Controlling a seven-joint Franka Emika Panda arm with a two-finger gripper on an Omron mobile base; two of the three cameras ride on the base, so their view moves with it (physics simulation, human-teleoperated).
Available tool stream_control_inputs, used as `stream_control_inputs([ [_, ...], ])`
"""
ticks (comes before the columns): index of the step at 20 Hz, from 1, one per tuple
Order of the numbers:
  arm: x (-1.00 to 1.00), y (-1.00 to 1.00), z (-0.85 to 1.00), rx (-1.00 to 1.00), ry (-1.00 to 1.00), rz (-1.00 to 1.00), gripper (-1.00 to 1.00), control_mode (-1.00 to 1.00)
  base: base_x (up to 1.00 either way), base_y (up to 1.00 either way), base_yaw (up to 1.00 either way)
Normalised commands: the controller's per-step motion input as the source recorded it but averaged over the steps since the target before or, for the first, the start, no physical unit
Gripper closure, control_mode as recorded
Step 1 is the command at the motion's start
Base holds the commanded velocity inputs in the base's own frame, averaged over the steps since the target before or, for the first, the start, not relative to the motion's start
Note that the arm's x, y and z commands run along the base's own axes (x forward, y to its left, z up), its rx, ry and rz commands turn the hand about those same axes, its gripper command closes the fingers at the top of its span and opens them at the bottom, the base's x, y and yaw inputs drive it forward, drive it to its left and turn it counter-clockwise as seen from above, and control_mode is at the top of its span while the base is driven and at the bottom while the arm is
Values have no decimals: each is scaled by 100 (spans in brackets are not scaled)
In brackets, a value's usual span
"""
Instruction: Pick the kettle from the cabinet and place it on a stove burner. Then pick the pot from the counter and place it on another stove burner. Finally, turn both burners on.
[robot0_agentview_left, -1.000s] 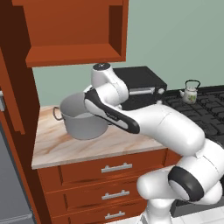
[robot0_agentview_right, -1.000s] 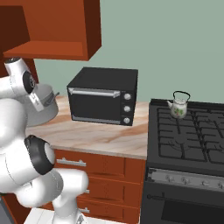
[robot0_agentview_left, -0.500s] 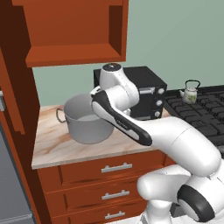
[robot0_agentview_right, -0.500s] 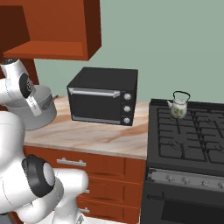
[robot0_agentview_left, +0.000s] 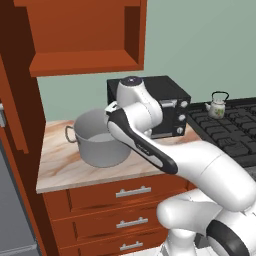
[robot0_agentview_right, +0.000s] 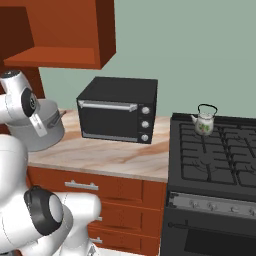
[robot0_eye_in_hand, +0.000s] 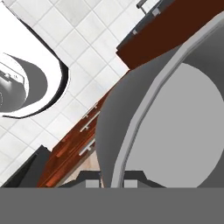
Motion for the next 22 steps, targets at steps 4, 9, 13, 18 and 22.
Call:
stream_control_inputs([
  [4, -7, 0, 0, 0, -1, 0, 100, 100, -25, -1, -2],
  [9, 0, 0, 0, 0, 0, 0, 100, 100, -59, -18, -6],
  [13, 0, 0, 0, 0, 0, 0, 100, 100, -46, -30, -6],
  [18, 0, 0, 0, 0, 0, 0, 100, 100, -34, -45, -4],
  [22, 0, 0, 0, 0, 0, 0, 100, 100, -22, -53, -1],
])
